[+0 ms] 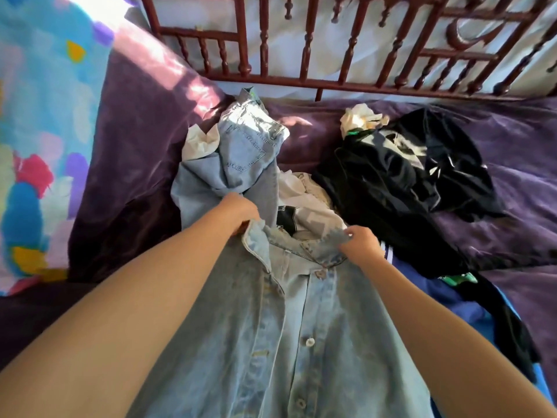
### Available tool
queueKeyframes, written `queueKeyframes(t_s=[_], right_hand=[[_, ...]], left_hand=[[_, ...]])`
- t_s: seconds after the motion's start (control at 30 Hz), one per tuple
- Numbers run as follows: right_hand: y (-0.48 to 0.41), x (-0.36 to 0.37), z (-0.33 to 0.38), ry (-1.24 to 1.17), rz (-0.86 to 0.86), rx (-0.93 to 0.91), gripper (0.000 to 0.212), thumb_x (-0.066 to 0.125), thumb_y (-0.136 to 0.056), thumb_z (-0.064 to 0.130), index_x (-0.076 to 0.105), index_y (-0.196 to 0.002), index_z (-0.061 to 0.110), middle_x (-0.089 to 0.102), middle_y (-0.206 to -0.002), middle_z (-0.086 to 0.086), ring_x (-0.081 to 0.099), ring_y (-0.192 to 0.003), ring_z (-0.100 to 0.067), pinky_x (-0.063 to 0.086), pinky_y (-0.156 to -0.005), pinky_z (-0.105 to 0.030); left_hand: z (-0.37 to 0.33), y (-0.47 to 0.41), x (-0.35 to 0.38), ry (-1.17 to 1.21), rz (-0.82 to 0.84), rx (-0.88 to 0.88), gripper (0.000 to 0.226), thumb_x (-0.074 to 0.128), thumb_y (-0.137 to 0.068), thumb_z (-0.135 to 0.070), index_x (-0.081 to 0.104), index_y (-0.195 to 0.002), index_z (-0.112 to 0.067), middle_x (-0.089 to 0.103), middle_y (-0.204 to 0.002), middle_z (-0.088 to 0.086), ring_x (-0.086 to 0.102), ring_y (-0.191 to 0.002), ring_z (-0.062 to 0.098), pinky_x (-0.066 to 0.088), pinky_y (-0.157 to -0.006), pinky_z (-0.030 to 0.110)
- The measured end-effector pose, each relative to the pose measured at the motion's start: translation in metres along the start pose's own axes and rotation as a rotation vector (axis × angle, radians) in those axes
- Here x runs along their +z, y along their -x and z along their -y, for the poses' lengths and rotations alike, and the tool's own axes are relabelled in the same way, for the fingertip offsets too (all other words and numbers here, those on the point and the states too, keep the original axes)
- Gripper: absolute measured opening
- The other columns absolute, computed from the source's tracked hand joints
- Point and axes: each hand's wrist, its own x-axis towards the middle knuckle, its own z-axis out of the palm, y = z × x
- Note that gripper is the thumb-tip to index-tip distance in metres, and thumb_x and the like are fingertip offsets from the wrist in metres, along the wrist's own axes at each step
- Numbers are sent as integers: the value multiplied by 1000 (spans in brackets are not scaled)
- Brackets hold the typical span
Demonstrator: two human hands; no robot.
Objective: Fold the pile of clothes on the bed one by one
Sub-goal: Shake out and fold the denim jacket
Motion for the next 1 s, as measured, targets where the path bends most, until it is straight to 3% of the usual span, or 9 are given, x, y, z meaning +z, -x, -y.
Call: queueKeyframes(t_s=[0.2, 0.37, 0.5, 0.57, 0.63, 0.7, 0.77, 0.9, 1.0], right_hand=[[20, -13, -23, -321, -528, -34, 11, 49, -89, 8, 54, -98, 10, 64, -93, -15, 57, -92, -38, 38, -80, -38], [22, -17, -12, -310, -497, -64, 5, 46, -93, 14, 42, -95, 16, 57, -88, -8, 53, -92, -36, 35, -85, -42], [22, -22, -16, -88, -152, 69, 62, 52, -91, 43, 26, -141, 18, 38, -141, -13, 31, -130, -33, 28, -101, -47], [31, -16, -24, 108, -116, 42, 69, 48, -92, 46, 17, -148, 19, 26, -149, -14, 20, -138, -32, 23, -107, -49], [50, -5, -29, 274, -333, -182, 49, 51, -91, 31, 45, -136, 10, 40, -140, -20, 32, -133, -35, 31, -102, -50], [68, 16, -30, 403, -589, -564, 25, 58, -76, 16, 69, -95, 4, 64, -102, -20, 62, -96, -37, 50, -74, -43], [84, 34, -27, 531, -495, -739, 15, 70, -69, 16, 68, -78, 5, 63, -79, -14, 64, -67, -31, 46, -50, -32], [81, 50, -13, 278, -179, -177, 37, 49, -93, 37, 44, -113, 7, 54, -109, -13, 60, -95, -33, 35, -61, -32], [71, 43, -8, 214, -125, -68, 28, 46, -91, 19, 39, -114, 5, 58, -107, -17, 58, -97, -35, 35, -64, -31]], left_hand=[[-8, 4, -48, 155, -460, 264, 17, 57, -82, -10, 72, -89, -7, 63, -88, 5, 55, -84, 23, 45, -70, 31], [-20, 30, -27, 882, -195, 109, 13, 51, -90, -1, 62, -90, -6, 49, -32, -5, 49, -31, 6, 39, -34, 14], [-6, 41, -5, 1018, 79, 278, 41, 45, -95, -9, 42, -136, -16, 62, -100, 3, 60, -88, 15, 47, -74, 25], [11, 44, 15, 819, 68, 377, 51, 49, -93, -6, 37, -141, -17, 49, -129, 6, 49, -114, 17, 37, -92, 27], [30, 43, 35, 305, -98, 562, 56, 53, -86, 0, 42, -139, -17, 43, -141, 8, 42, -127, 21, 30, -100, 24], [42, 43, 50, -295, -178, 731, 62, 50, -84, -3, 40, -141, -24, 33, -150, 1, 33, -133, 23, 25, -106, 30], [42, 43, 58, -528, -222, 730, 62, 49, -86, -13, 32, -144, -28, 28, -152, -3, 30, -132, 25, 29, -102, 37], [16, 46, 50, -555, -357, 341, 54, 62, -86, -28, 39, -132, -14, 44, -131, 15, 46, -117, 33, 45, -86, 40], [13, 47, 40, -609, -233, 247, 30, 52, -92, -14, 54, -121, -6, 55, -126, 14, 53, -117, 31, 46, -88, 37]])
